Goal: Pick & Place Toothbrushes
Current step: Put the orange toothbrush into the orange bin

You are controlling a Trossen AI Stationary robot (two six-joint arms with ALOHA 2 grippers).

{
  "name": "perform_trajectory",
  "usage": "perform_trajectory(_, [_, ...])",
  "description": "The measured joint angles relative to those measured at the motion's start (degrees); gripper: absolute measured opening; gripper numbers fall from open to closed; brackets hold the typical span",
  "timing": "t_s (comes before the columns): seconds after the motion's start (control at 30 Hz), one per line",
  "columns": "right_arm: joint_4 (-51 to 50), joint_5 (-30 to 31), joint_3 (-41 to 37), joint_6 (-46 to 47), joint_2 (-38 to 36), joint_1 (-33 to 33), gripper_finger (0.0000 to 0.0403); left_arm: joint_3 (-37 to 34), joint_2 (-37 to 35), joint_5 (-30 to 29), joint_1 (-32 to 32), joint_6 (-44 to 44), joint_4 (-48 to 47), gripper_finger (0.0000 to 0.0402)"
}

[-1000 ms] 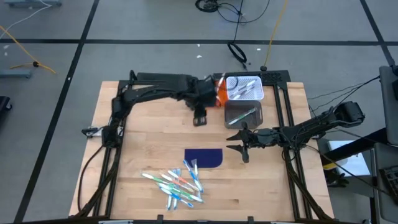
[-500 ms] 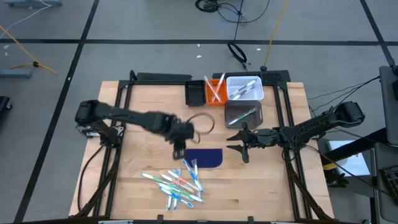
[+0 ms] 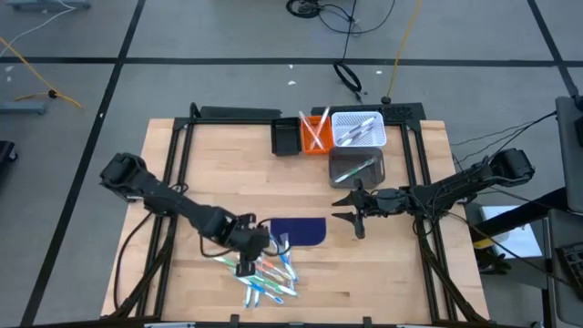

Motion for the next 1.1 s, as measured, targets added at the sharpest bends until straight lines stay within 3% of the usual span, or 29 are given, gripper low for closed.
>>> perform_trajectory(0.13, [0.0,0.0,0.0,0.0,0.0,0.0,0.0144,-0.1,1.4,-1.9,-1.3,-2.5,0.6,0.0122])
perform_trajectory(0.57, [0.5,0.0,0.0,0.0,0.0,0.0,0.0144,-0.1,9.1,4.5,-2.1,-1.2,2.4,0.0122])
perform_trajectory(1.1, [0.4,0.0,0.0,0.0,0.0,0.0,0.0144,0.0,12.1,1.3,-2.0,2.9,1.4,0.0122])
